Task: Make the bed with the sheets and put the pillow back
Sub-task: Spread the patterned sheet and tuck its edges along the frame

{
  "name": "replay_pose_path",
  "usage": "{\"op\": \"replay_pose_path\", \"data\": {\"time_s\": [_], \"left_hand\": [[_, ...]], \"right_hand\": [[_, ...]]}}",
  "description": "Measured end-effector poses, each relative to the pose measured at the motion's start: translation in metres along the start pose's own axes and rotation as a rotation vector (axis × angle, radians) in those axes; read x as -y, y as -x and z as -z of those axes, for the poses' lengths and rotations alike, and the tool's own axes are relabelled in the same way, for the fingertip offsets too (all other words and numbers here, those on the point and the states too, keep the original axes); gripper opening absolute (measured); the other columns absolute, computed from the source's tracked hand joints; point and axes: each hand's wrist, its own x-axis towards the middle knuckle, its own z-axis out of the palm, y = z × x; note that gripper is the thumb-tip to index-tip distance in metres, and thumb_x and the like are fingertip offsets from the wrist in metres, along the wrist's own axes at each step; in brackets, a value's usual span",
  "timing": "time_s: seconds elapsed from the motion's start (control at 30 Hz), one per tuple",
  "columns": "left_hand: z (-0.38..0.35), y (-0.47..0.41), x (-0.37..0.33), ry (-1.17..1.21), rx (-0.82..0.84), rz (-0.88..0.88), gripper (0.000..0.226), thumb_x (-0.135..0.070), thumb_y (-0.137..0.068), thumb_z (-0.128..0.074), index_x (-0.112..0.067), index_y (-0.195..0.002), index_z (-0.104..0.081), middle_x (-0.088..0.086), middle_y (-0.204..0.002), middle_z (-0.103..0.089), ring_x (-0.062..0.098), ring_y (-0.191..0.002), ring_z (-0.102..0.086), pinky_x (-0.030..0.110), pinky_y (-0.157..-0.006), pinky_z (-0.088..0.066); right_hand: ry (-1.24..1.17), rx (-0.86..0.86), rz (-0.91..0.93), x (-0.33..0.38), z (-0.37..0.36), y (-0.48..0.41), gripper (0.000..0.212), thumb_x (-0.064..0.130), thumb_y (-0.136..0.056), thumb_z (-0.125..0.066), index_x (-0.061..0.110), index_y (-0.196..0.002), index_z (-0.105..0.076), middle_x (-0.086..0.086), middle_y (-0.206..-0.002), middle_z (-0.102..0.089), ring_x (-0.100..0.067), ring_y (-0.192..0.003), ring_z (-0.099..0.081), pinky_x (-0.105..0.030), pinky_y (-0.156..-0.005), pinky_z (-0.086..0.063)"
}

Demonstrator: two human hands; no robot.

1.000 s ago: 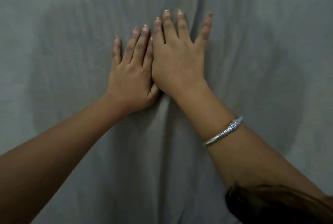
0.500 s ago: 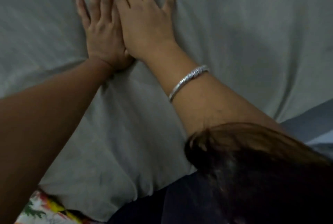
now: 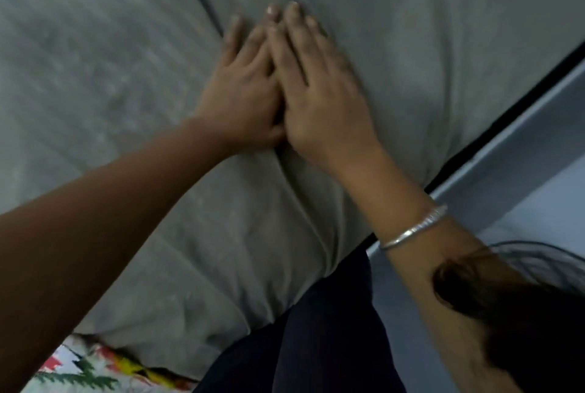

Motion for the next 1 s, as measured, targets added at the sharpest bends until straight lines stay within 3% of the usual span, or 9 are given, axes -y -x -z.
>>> {"op": "replay_pose_path", "data": {"time_s": [0.2,0.33,0.47,0.53,0.63,0.73,0.8,0.87,1.0], "left_hand": [[-0.009,-0.042,-0.043,-0.094,0.040,-0.082,0.072,-0.052,-0.090,-0.035,-0.007,-0.146,-0.030,0.017,-0.151,-0.031,0.042,-0.139,-0.024,0.064,-0.108,-0.013],[-0.007,-0.080,-0.045,-0.116,0.075,-0.098,0.088,-0.073,-0.087,-0.015,-0.011,-0.150,-0.014,0.013,-0.157,-0.014,0.040,-0.143,-0.009,0.065,-0.109,-0.004],[0.008,-0.129,-0.050,-0.145,0.101,-0.134,0.086,-0.073,-0.085,-0.015,-0.018,-0.151,-0.010,0.008,-0.159,-0.007,0.040,-0.144,-0.003,0.065,-0.109,-0.001],[0.017,-0.141,-0.053,-0.164,0.105,-0.107,0.082,-0.068,-0.087,-0.025,-0.020,-0.151,-0.010,0.008,-0.159,-0.007,0.037,-0.144,-0.007,0.062,-0.110,-0.005],[0.015,-0.138,-0.049,-0.112,-0.015,-0.092,0.068,-0.053,-0.088,-0.041,-0.016,-0.144,-0.036,0.014,-0.148,-0.037,0.037,-0.132,-0.039,0.052,-0.106,-0.029],[0.015,-0.139,-0.053,-0.148,-0.105,-0.122,0.037,-0.041,-0.083,-0.053,-0.015,-0.107,-0.064,0.011,-0.111,-0.064,0.033,-0.094,-0.062,0.037,-0.074,-0.047],[0.027,-0.148,-0.061,-0.078,-0.061,-0.078,0.021,-0.027,-0.087,-0.052,-0.011,-0.098,-0.059,0.014,-0.102,-0.059,0.035,-0.076,-0.059,0.035,-0.056,-0.034],[0.035,-0.162,-0.068,0.048,0.019,0.033,0.022,-0.021,-0.095,-0.043,-0.008,-0.111,-0.051,0.016,-0.116,-0.048,0.039,-0.083,-0.057,0.039,-0.057,-0.034],[0.053,-0.196,-0.064,0.102,-0.110,0.112,0.025,-0.018,-0.096,-0.037,-0.004,-0.113,-0.048,0.020,-0.119,-0.046,0.040,-0.087,-0.054,0.045,-0.064,-0.039]], "right_hand": [[0.227,0.187,-0.111,-0.066,0.029,0.028,0.067,0.037,-0.091,-0.036,0.006,-0.149,-0.021,-0.010,-0.156,-0.022,-0.025,-0.144,-0.020,-0.050,-0.115,-0.010],[0.342,0.268,-0.056,-0.120,0.049,0.012,0.071,0.048,-0.093,-0.028,0.013,-0.151,-0.008,-0.004,-0.159,-0.012,-0.028,-0.146,-0.011,-0.054,-0.114,-0.005],[0.393,0.217,-0.177,-0.145,0.065,0.000,0.067,0.048,-0.095,-0.028,0.020,-0.152,-0.005,-0.007,-0.159,-0.010,-0.036,-0.145,-0.008,-0.063,-0.111,-0.005],[0.367,0.160,-0.285,-0.143,0.072,0.000,0.068,0.045,-0.094,-0.034,0.018,-0.151,-0.009,-0.016,-0.157,-0.014,-0.037,-0.143,-0.014,-0.062,-0.110,-0.010],[0.368,0.074,-0.359,-0.135,0.070,0.008,0.064,0.042,-0.089,-0.042,0.006,-0.142,-0.033,-0.024,-0.143,-0.037,-0.041,-0.126,-0.039,-0.052,-0.097,-0.034],[0.365,0.004,-0.358,-0.130,0.063,0.006,0.036,0.025,-0.084,-0.055,0.001,-0.111,-0.055,-0.026,-0.109,-0.056,-0.042,-0.095,-0.054,-0.044,-0.071,-0.042],[0.282,-0.003,-0.328,-0.128,0.067,-0.006,0.021,0.006,-0.075,-0.059,-0.001,-0.094,-0.056,-0.027,-0.092,-0.057,-0.043,-0.080,-0.056,-0.044,-0.062,-0.042],[0.227,0.051,-0.311,-0.131,0.073,-0.013,0.024,-0.002,-0.073,-0.056,-0.004,-0.096,-0.054,-0.029,-0.096,-0.056,-0.044,-0.085,-0.055,-0.044,-0.065,-0.041],[0.200,-0.132,-0.438,-0.149,0.079,-0.005,0.014,0.003,-0.086,-0.048,-0.003,-0.095,-0.055,-0.028,-0.097,-0.057,-0.041,-0.083,-0.055,-0.035,-0.060,-0.027]]}}
